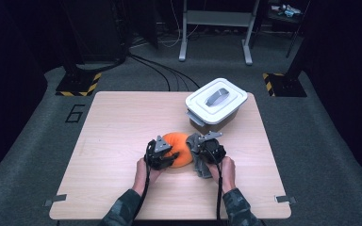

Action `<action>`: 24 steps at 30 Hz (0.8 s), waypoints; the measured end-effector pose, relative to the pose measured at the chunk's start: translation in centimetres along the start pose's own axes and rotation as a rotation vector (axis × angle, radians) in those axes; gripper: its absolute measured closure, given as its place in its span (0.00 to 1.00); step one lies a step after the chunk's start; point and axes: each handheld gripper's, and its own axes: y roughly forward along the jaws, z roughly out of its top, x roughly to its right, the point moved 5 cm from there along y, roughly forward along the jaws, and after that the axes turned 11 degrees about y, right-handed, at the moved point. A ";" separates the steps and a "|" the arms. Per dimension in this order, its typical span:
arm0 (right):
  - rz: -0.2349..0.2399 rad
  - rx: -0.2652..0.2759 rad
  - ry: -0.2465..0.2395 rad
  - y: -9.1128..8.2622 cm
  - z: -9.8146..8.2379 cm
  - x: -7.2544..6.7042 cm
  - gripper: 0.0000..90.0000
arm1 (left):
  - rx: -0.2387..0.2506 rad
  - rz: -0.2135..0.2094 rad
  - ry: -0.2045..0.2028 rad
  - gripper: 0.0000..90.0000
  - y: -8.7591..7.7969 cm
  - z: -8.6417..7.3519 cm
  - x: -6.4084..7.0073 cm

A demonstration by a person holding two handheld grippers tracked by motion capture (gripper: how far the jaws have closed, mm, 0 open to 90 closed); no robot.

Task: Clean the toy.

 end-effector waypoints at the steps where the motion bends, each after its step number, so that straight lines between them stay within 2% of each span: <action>1: -0.012 -0.021 0.010 0.3 -0.3 0.4 0.83 | 0.004 -0.001 -0.008 0.67 0.0 0.0 0.0; 3: -0.028 -0.062 0.006 0.8 -0.7 0.8 0.83 | 0.003 -0.002 -0.011 0.67 0.0 0.0 0.0; 4: -0.030 -0.077 0.020 0.9 -0.8 0.9 0.83 | 0.006 0.000 -0.012 0.67 0.0 0.0 0.0; 6: -0.037 -0.060 0.005 0.4 -0.5 1.0 0.83 | 0.009 0.001 -0.019 0.67 -0.1 -0.1 0.0; 9: -0.015 0.021 -0.008 -1.9 0.9 0.5 0.83 | 0.008 0.001 -0.015 0.67 -0.1 0.0 0.0; 10: -0.001 0.065 -0.021 -3.3 1.9 -0.2 0.83 | 0.008 0.000 -0.014 0.67 -0.1 0.0 0.1; 13: 0.044 0.103 -0.056 -4.5 3.2 -1.8 0.83 | 0.019 0.005 -0.023 0.67 -0.1 0.0 0.3; 14: 0.054 0.094 -0.066 -4.4 3.5 -2.5 0.83 | 0.018 0.000 -0.026 0.67 -0.1 -0.1 0.2; 15: 0.050 0.076 -0.098 -3.8 3.6 -2.9 0.83 | 0.017 0.000 -0.022 0.67 -0.1 -0.1 0.2; 17: 0.022 0.026 -0.125 -2.0 3.3 -3.2 0.83 | 0.031 -0.009 -0.040 0.66 -0.1 -0.1 0.2; 18: 0.008 0.020 -0.118 -1.2 3.0 -3.1 0.83 | 0.035 -0.010 -0.041 0.66 -0.1 -0.1 0.2; 20: 0.021 0.020 -0.078 -0.8 2.7 -2.6 0.83 | 0.042 -0.024 -0.036 0.64 0.0 0.2 0.3; 22: 0.019 0.011 -0.076 -0.8 2.5 -2.2 0.83 | 0.043 -0.023 -0.025 0.59 -0.3 0.5 0.5; 24: 0.008 0.011 -0.080 -0.8 2.2 -2.2 0.83 | 0.071 -0.026 -0.038 0.53 -1.0 0.7 0.7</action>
